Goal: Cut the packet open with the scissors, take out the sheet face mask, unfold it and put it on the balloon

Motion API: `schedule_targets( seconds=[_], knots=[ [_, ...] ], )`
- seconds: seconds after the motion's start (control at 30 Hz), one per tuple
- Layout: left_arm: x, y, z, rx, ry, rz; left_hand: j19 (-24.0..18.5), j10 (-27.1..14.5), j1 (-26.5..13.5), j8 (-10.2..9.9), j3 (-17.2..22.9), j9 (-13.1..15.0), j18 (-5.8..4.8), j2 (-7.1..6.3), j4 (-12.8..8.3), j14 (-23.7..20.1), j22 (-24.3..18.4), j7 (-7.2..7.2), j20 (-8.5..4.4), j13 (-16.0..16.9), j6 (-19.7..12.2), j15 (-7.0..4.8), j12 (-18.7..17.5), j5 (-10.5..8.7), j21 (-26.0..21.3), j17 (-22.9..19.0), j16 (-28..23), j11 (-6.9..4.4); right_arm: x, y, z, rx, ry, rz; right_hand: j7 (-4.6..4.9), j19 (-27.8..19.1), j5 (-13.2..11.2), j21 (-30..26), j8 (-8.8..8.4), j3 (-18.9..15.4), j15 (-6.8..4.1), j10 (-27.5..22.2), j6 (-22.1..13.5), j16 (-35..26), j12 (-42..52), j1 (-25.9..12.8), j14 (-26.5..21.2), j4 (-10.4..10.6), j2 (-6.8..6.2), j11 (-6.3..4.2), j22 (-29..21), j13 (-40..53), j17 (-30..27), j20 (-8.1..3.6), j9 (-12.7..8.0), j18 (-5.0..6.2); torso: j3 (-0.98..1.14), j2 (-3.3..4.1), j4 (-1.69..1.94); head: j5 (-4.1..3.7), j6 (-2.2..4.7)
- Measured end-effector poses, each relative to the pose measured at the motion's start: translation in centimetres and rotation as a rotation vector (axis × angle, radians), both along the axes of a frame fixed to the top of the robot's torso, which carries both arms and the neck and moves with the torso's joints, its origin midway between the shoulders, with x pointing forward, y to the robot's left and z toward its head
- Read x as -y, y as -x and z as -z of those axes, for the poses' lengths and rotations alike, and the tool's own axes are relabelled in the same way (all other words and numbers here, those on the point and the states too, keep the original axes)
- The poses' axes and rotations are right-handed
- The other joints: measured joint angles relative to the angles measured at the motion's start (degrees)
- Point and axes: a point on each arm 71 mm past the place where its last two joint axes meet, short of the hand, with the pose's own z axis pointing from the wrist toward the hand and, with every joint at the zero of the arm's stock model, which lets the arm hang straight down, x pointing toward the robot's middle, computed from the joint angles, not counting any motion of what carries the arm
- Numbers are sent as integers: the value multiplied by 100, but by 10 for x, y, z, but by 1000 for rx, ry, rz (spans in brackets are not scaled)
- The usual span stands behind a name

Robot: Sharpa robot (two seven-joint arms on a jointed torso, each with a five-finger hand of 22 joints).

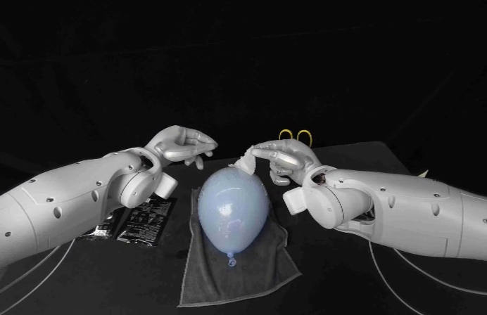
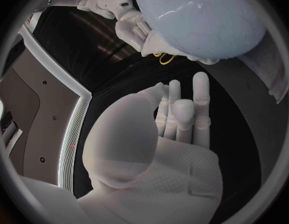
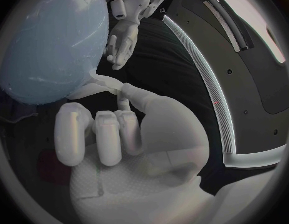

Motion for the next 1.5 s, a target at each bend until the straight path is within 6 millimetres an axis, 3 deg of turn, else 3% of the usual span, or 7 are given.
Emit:
schedule_targets(
  seconds=[0.37,0.5,0.57,0.67,0.87,1.13,1.5],
  knots=[
    [39,9,-2,46,-47,123,413,171,-404,-190,-107,-143,-1,-404,183,448,435,-50,-59,368,133,-69,596,0,302,776,93,-86,-5,-2,1,-1,-3,-5,4,-1,-5,-28,52,-1,1,0,-24,-4,14,-27,-1,1,-27,0,-5,-2,-1,0,0,-1,8,1,-7,-5,25],
    [48,11,-3,62,-67,154,730,206,-447,-357,-229,-224,-24,-531,275,747,951,-51,-91,695,134,-96,1071,0,623,1516,228,-119,-7,-2,1,-1,-4,-8,11,-10,-6,-28,67,-1,1,0,-32,4,14,-30,-1,1,-31,0,-4,0,-5,9,0,-1,9,1,-7,-5,18],
    [52,12,-3,67,-75,167,892,206,-448,-435,-294,-262,-130,-531,319,868,1253,-51,-106,867,133,-98,1312,0,814,1860,287,-119,-7,-1,1,-1,-5,-9,13,-10,-7,-29,68,-1,1,0,-34,4,14,-36,-1,1,-36,0,-4,0,-5,10,0,-2,8,1,-7,-1,16],
    [56,13,-3,74,-84,180,1099,217,-477,-545,-439,-325,-134,-560,389,1028,1658,-51,-112,1144,133,-96,1667,0,1068,2346,363,-107,-8,-1,1,-1,-5,-10,14,-11,-9,-29,90,-1,2,0,-36,4,14,-37,-2,1,-35,0,-2,1,-5,10,0,-1,8,1,-7,1,15],
    [59,14,-3,82,-100,194,1212,370,-478,-622,-573,-381,-223,-560,489,1095,1960,-51,-100,1789,133,-69,2183,0,1245,2682,402,-76,-8,-1,1,-1,-5,-11,6,-11,-10,-29,112,3,2,0,-29,3,14,-57,-2,-3,-12,0,-1,2,-4,10,0,-2,7,1,-5,2,14],
    [58,14,-3,86,-114,199,1235,377,-379,-702,-637,-424,-223,-595,473,1138,2095,-19,-84,1967,102,-65,2318,0,1334,2793,403,-68,-8,0,0,-1,-6,-13,-3,-18,-21,-29,128,14,10,0,-38,-1,11,-49,-10,-15,-4,0,0,1,0,17,0,-2,4,-1,-1,-6,18],
    [55,12,-1,82,-132,187,1274,397,-135,-701,-633,-442,-223,-455,438,1157,2224,23,-80,2186,189,-45,2478,0,1419,2917,409,-48,-6,4,-1,-1,-8,-18,-1,2,5,-29,133,15,11,-1,-44,4,1,-42,-11,-14,3,0,-4,-3,0,-3,-1,-3,4,-4,-3,1,30]
  ],
)
